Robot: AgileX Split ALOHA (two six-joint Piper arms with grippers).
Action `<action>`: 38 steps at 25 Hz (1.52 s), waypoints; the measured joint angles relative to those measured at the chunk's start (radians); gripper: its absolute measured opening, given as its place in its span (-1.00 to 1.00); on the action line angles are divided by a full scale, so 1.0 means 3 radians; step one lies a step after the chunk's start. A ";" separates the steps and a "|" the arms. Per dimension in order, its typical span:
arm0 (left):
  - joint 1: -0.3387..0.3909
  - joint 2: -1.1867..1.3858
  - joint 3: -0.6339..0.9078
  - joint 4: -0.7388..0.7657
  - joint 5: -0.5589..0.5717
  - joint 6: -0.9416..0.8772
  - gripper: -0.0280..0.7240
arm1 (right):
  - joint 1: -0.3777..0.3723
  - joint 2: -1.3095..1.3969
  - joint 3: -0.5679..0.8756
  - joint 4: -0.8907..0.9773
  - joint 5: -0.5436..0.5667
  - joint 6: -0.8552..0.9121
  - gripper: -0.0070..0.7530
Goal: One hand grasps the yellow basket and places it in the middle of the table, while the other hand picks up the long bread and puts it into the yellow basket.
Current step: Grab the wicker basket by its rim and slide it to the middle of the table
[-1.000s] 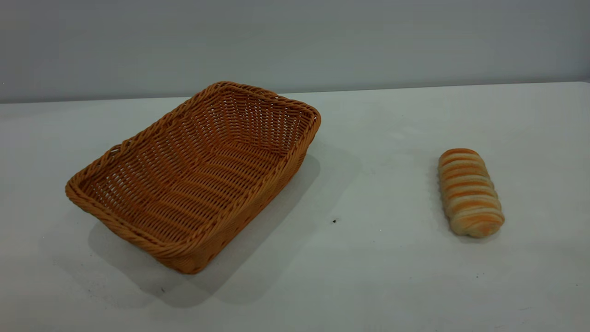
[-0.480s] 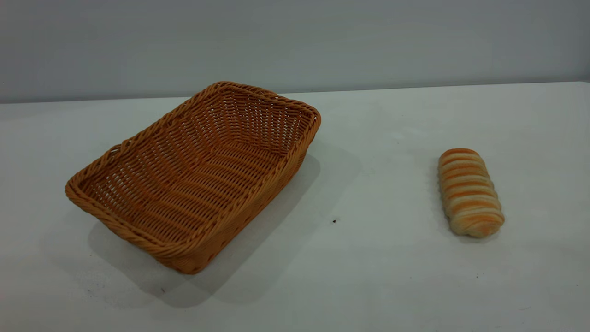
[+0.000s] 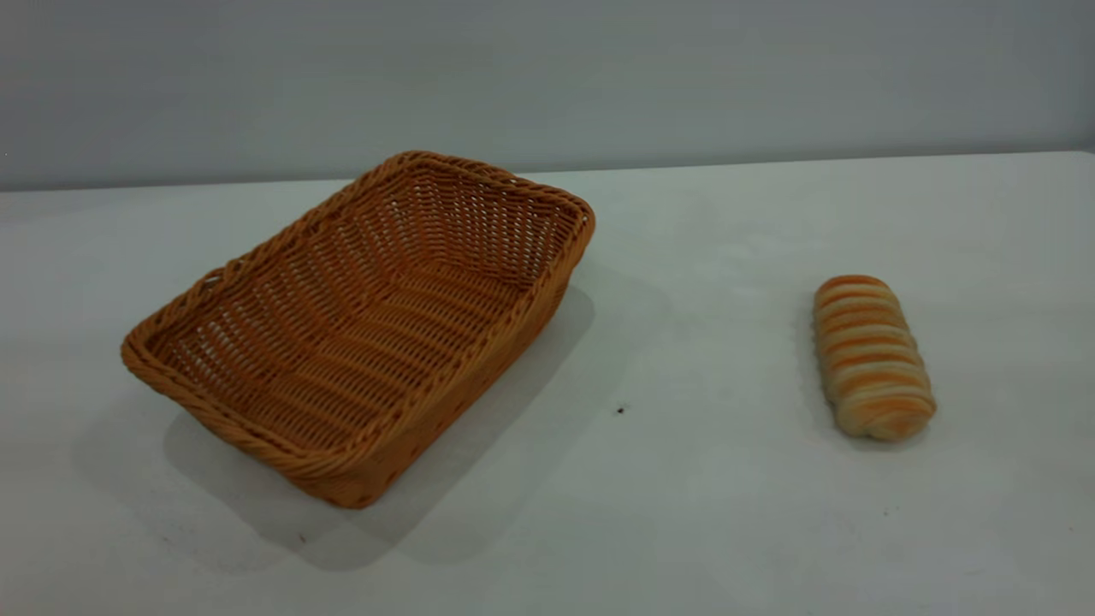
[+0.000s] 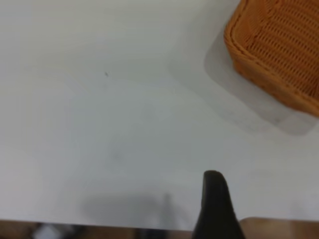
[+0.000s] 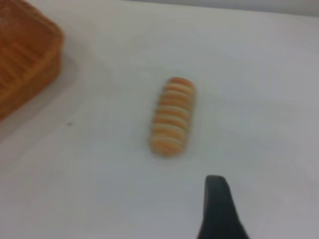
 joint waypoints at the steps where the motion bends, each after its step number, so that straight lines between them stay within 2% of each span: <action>1: 0.0000 0.0181 0.0000 -0.0047 -0.0066 -0.0106 0.57 | 0.0000 0.0217 0.0000 0.0192 -0.0146 -0.0159 0.43; 4: 0.0000 0.0701 0.0000 -0.0260 -0.0341 -0.0329 0.57 | 0.0000 0.0797 0.0000 0.0861 -0.0469 -0.0842 0.43; 7: 0.0000 0.1269 -0.0001 -0.0552 -0.0670 -0.0382 0.57 | 0.0060 0.1351 -0.0052 0.1660 -0.0611 -0.1660 0.43; 12: 0.0000 0.2304 -0.0021 -0.1101 -0.1206 -0.0270 0.57 | 0.0583 0.2156 -0.0259 0.2822 -0.0876 -0.2722 0.43; 14: 0.0000 0.2685 -0.0021 -0.1298 -0.1396 -0.0202 0.57 | 0.0802 0.2428 -0.0368 0.3128 -0.0961 -0.3020 0.43; 17: -0.0054 0.3187 -0.0021 -0.1598 -0.1629 -0.0147 0.55 | 0.0977 0.2782 -0.0513 0.3444 -0.1003 -0.3336 0.43; 23: -0.0354 0.3779 -0.0041 -0.2081 -0.2211 -0.0126 0.52 | 0.1027 0.3098 -0.0606 0.3705 -0.1027 -0.3644 0.43; 33: -0.0740 0.4404 -0.0055 -0.2707 -0.3000 -0.0126 0.51 | 0.1027 0.3124 -0.0607 0.3732 -0.1035 -0.3673 0.43; 36: -0.0793 0.4575 -0.0058 -0.2846 -0.3216 -0.0126 0.38 | 0.1027 0.3124 -0.0607 0.3732 -0.1035 -0.3676 0.43; 38: -0.0809 0.4639 -0.0071 -0.2896 -0.3262 -0.0137 0.19 | 0.1027 0.3124 -0.0607 0.3732 -0.1035 -0.3676 0.43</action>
